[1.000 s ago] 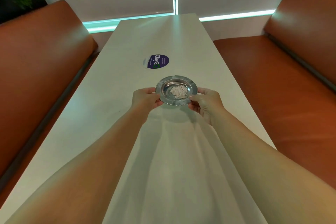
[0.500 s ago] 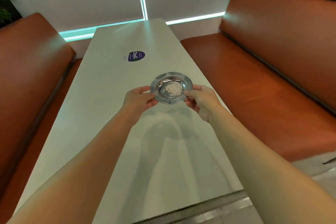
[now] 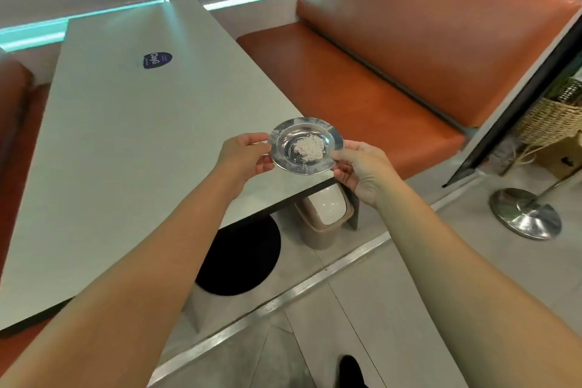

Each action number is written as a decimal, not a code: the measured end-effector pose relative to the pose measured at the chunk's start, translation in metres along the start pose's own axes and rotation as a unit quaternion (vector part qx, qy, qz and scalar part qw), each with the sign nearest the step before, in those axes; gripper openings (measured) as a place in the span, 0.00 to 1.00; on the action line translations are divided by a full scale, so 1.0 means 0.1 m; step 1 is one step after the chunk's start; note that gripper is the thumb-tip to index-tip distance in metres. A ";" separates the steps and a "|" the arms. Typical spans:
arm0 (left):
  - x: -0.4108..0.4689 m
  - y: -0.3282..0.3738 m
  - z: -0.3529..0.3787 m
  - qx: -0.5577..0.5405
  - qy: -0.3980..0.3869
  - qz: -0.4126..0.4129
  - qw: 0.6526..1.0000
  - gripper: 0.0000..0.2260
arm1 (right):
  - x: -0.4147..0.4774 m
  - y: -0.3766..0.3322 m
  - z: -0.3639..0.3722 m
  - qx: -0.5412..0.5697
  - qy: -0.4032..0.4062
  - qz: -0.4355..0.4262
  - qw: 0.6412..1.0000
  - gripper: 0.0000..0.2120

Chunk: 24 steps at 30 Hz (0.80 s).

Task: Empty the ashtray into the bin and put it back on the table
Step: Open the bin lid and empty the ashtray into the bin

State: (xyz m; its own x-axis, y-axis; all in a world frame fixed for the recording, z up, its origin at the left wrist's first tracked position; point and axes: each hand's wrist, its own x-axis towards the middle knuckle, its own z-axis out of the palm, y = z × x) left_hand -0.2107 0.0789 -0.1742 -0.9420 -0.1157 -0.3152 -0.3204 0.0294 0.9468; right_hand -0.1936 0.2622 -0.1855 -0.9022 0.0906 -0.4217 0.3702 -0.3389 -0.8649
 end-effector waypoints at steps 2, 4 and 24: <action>-0.05 -0.02 0.20 0.020 -0.016 0.000 1.000 0.13 | -0.08 -0.02 -0.21 0.006 0.023 0.005 1.000 0.07; -0.07 -0.02 0.39 0.028 -0.027 0.001 0.999 0.14 | -0.13 -0.05 -0.39 0.015 0.044 0.004 0.999 0.09; -0.20 -0.36 1.89 0.016 0.063 -0.012 0.998 0.13 | 0.35 -0.39 -1.92 -0.048 -0.028 0.044 0.997 0.07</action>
State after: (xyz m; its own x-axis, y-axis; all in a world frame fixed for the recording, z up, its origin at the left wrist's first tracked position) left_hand -0.1992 0.2674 -0.2137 -0.9143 -0.2408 -0.3258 -0.3482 0.0559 0.9358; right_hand -0.1971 0.4588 -0.2193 -0.8750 0.0111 -0.4840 0.4660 -0.2516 -0.8483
